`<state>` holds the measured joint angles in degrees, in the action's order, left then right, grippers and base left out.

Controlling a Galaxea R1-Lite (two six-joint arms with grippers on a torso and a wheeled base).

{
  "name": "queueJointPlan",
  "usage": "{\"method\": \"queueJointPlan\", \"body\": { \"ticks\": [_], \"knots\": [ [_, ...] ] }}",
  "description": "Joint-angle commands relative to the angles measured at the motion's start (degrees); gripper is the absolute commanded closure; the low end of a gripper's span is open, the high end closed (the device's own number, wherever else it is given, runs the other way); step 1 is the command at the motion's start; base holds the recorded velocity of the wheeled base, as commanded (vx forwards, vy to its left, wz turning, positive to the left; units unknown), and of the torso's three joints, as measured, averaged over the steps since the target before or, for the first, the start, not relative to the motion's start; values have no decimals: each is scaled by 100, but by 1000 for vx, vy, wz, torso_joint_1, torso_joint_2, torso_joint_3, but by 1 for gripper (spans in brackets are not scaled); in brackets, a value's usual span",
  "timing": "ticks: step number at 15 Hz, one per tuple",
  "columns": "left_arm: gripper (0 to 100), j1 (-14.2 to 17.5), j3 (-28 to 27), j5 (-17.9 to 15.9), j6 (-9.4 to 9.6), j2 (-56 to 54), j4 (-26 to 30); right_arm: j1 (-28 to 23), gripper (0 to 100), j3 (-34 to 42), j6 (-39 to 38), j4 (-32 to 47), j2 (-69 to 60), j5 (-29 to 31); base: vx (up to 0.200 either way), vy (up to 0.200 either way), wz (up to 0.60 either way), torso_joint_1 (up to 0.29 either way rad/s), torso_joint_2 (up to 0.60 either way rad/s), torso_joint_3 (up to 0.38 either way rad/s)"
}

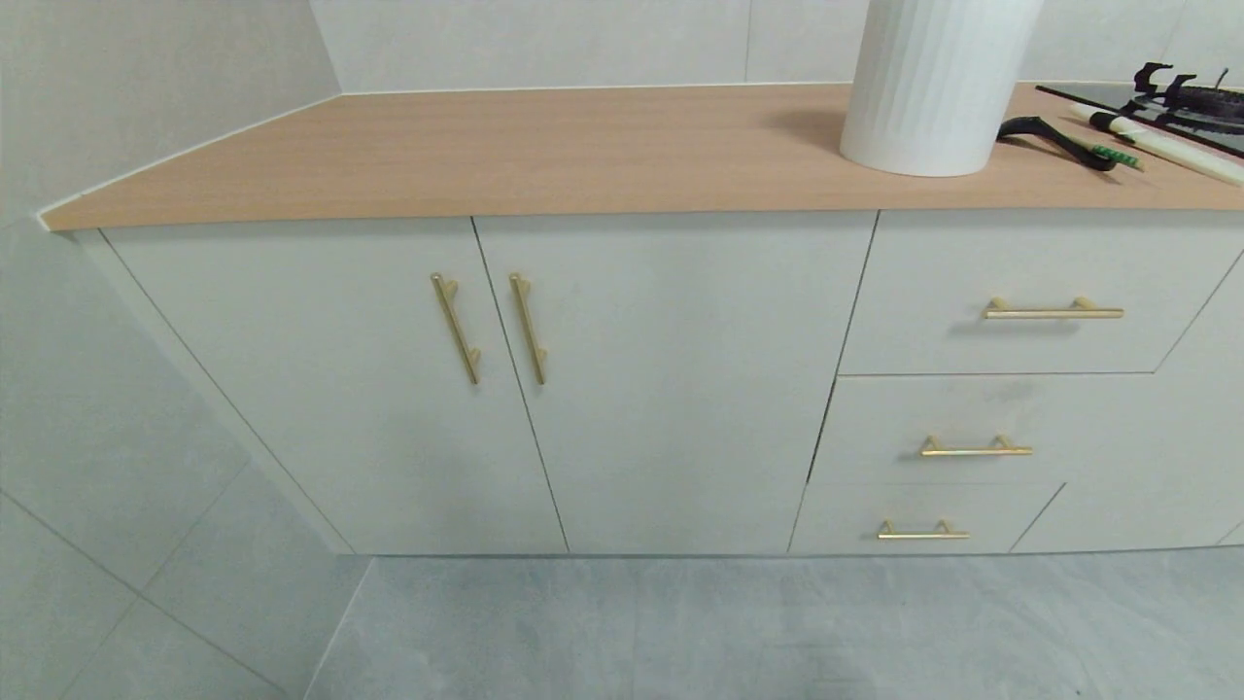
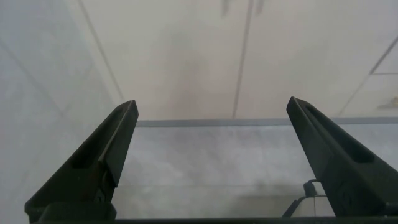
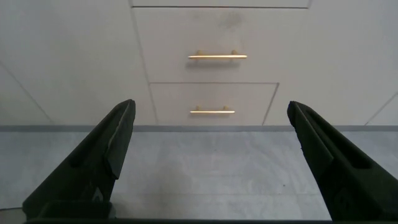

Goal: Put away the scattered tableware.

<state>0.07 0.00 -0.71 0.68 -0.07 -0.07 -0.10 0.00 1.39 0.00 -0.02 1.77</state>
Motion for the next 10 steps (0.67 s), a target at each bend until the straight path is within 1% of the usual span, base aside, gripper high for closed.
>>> {"method": "queueJointPlan", "body": {
  "ticks": [1,7,10],
  "knots": [
    [0,1,0,0,2,7,-1,1,0,0,2,0,11,-1,0,-200,0,-2,2,-2],
    [0,1,0,0,2,7,-1,1,0,0,2,0,11,-1,0,-200,0,4,2,2],
    [0,1,0,0,-51,7,-1,1,0,0,2,0,11,-1,0,0,0,0,0,0]
  ]
}}
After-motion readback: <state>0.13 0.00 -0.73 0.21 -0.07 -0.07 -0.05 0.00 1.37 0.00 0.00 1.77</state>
